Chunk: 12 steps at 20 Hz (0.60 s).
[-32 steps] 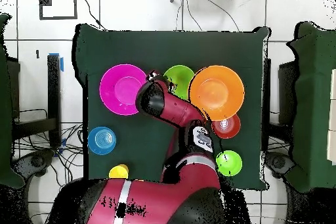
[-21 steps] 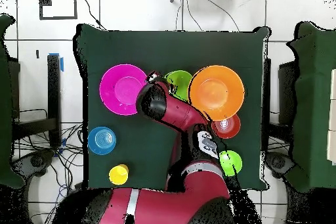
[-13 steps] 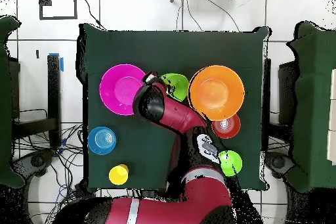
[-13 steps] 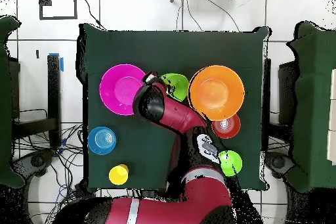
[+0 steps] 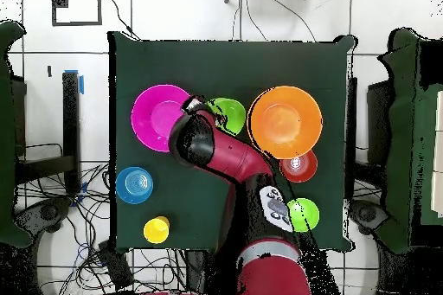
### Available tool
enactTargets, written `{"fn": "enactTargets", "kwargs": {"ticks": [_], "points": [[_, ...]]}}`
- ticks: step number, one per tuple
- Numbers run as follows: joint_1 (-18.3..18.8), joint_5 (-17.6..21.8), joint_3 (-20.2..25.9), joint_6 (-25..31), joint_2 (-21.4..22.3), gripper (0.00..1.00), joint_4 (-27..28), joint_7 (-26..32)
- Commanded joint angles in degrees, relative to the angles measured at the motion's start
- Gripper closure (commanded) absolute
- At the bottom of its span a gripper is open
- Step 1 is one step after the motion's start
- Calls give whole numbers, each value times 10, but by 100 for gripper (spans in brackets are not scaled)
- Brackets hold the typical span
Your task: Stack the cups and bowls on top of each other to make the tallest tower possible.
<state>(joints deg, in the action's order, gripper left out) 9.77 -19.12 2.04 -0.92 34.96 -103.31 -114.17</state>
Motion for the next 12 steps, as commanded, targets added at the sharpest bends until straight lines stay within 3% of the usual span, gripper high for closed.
{"fn": "enactTargets", "kwargs": {"ticks": [1, 12], "points": [[13, -15, 57, 104, 69, 100, -48, -96], [5, -25, 44, 180, 142, 100, -70, -99]]}}
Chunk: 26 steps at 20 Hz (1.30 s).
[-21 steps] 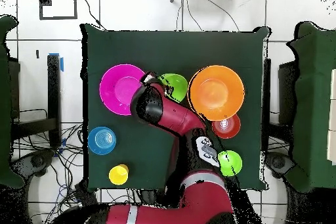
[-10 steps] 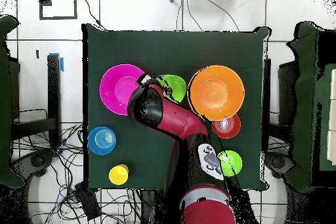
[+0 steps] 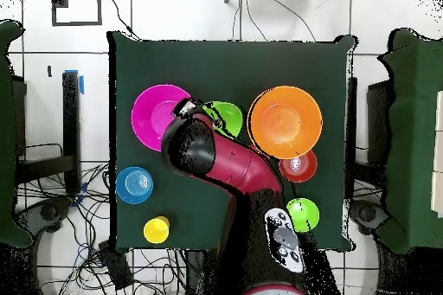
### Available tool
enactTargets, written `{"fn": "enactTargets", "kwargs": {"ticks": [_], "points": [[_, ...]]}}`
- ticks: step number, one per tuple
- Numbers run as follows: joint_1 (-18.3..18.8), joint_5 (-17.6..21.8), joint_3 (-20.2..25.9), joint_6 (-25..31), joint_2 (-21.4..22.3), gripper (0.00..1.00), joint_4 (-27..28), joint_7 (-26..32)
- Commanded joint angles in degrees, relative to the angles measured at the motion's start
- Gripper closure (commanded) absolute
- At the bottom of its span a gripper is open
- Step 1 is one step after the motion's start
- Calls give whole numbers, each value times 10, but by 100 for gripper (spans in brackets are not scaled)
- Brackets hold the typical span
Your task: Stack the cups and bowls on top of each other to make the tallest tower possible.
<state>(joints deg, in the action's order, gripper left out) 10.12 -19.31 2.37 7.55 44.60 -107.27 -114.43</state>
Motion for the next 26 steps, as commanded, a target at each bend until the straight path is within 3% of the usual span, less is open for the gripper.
{"fn": "enactTargets", "kwargs": {"ticks": [1, 5, 10, 16, 23, 26], "points": [[0, -24, 39, 100, 50, 100, -30, -96], [2, -28, 36, 128, 62, 100, -23, -93], [-1, -23, 12, 204, 93, 100, -1, -89], [6, 29, -33, 329, 118, 100, 67, -63], [31, 48, -36, 425, 131, 100, 117, -35], [43, 77, -40, 464, 120, 100, 156, -16]]}}
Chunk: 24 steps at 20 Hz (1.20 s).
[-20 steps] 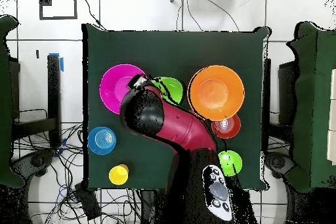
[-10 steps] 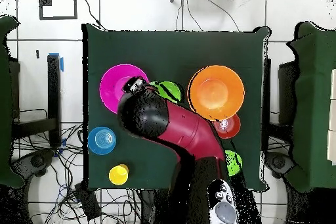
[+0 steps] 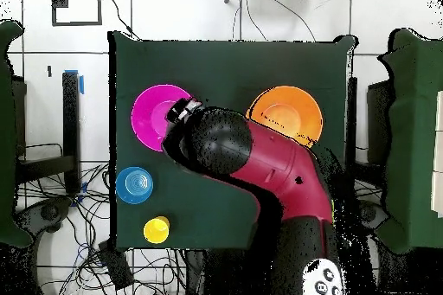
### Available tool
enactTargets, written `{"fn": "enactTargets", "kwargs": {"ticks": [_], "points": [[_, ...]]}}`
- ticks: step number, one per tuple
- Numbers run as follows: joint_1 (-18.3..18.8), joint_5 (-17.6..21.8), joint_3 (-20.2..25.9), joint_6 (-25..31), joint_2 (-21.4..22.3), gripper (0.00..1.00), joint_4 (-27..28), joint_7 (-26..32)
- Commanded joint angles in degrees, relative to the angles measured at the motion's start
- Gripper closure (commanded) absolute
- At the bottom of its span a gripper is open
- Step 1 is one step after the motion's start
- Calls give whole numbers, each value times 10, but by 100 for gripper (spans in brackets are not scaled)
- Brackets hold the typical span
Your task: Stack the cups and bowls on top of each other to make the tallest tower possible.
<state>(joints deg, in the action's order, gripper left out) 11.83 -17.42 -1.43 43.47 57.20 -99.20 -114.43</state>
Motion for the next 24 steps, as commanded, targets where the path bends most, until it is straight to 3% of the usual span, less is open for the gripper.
{"fn": "enactTargets", "kwargs": {"ticks": [1, 13, 24], "points": [[32, 61, 3, 108, -11, 100, 82, -9], [96, 80, 49, 47, -59, 100, 82, 62], [149, 125, 92, 12, -98, 100, 106, 111]]}}
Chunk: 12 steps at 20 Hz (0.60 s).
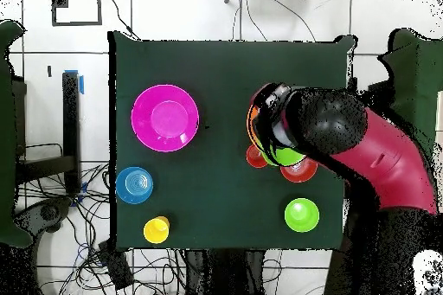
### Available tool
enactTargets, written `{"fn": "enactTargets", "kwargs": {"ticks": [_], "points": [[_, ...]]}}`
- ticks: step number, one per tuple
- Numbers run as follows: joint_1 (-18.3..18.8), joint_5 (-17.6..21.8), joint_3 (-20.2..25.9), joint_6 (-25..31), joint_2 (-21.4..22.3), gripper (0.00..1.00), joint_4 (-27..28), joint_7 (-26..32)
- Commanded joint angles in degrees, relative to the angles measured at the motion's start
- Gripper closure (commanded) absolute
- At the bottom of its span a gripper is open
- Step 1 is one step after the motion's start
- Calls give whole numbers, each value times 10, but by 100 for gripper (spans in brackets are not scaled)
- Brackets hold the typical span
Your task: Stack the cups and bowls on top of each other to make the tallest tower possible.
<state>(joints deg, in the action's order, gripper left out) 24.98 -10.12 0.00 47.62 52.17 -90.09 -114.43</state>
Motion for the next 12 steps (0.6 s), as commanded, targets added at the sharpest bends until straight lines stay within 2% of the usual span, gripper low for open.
{"fn": "enactTargets", "kwargs": {"ticks": [1, 12], "points": [[21, 56, 82, -33, -49, 100, 15, 112], [58, 88, 127, -99, -64, 100, -16, 104]]}}
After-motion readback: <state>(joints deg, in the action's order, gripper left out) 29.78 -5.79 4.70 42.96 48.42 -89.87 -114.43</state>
